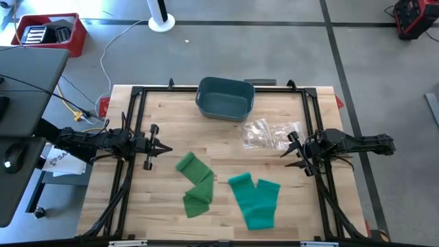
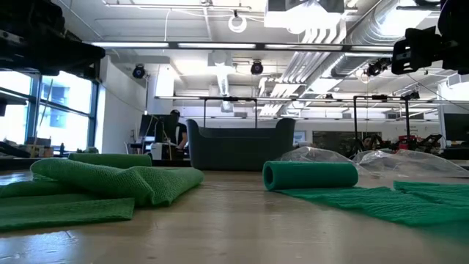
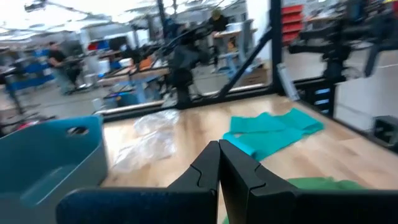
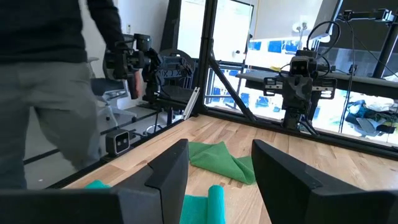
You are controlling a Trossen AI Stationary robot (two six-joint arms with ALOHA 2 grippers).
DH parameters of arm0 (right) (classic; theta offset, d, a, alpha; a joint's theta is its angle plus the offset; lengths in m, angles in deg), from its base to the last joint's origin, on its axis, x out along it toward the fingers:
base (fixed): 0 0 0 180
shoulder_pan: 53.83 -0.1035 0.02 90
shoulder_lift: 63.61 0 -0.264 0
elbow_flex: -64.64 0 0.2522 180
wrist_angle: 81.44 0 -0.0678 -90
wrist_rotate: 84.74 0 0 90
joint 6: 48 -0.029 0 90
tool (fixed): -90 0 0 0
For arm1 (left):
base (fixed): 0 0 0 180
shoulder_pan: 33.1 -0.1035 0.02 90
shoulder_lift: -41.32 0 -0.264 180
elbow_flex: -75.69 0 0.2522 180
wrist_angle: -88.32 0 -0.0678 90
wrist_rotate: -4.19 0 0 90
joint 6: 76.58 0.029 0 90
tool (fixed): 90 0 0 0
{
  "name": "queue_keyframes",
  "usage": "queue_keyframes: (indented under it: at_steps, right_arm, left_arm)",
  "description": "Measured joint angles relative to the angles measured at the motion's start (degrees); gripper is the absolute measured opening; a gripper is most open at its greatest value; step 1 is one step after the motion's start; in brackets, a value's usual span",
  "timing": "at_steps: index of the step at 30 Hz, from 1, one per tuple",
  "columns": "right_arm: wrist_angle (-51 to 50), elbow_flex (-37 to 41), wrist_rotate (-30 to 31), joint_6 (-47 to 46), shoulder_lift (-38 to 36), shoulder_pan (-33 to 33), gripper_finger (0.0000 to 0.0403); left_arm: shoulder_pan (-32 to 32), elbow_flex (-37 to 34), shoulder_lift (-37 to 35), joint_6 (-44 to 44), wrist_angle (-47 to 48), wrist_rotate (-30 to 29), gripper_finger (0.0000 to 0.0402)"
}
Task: Roll bandage
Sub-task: Roll the blue bandage
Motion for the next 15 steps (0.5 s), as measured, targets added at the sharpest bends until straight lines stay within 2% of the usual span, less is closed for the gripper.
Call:
queue_keyframes:
  at_steps: [15]
  right_arm:
    - [-0.14, -0.02, 1.42, 1.04, 0.02, 0.07, 0.0170]
  left_arm:
    - [0.00, -0.01, 0.00, 0.04, -0.02, -1.65, 0.0001]
